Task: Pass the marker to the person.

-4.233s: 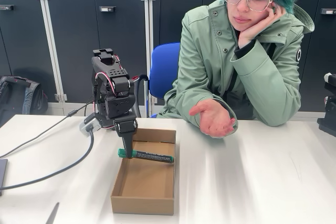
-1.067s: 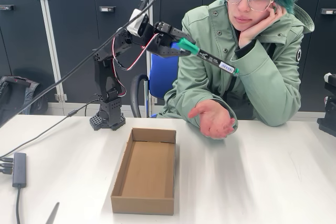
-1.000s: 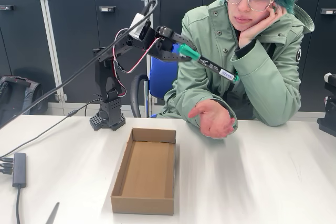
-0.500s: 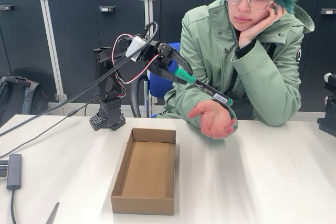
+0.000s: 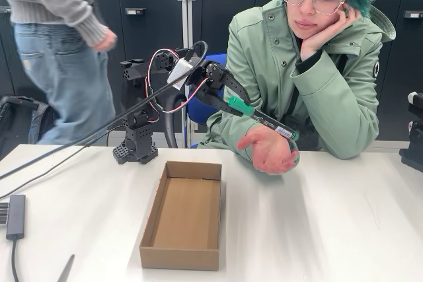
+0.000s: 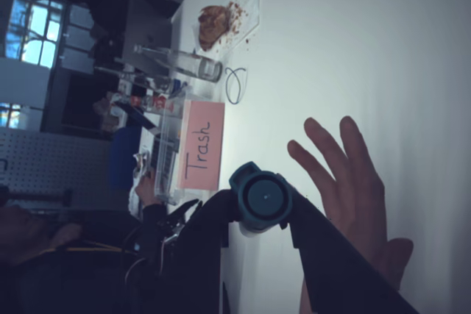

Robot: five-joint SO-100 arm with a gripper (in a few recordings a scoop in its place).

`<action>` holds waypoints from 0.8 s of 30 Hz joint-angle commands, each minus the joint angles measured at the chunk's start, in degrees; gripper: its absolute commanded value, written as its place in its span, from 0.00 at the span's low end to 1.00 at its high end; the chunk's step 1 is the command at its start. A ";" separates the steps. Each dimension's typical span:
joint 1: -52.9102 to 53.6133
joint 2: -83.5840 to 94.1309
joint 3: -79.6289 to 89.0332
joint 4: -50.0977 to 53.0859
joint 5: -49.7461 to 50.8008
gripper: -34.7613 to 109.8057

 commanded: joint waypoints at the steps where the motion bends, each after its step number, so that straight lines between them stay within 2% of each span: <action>1: -3.43 1.58 0.26 -2.72 1.85 0.21; 7: -4.31 1.58 0.88 -2.72 7.65 0.21; 15: -4.83 2.90 5.01 -8.70 13.36 0.21; 24: -3.87 3.08 7.03 -1.58 20.21 0.21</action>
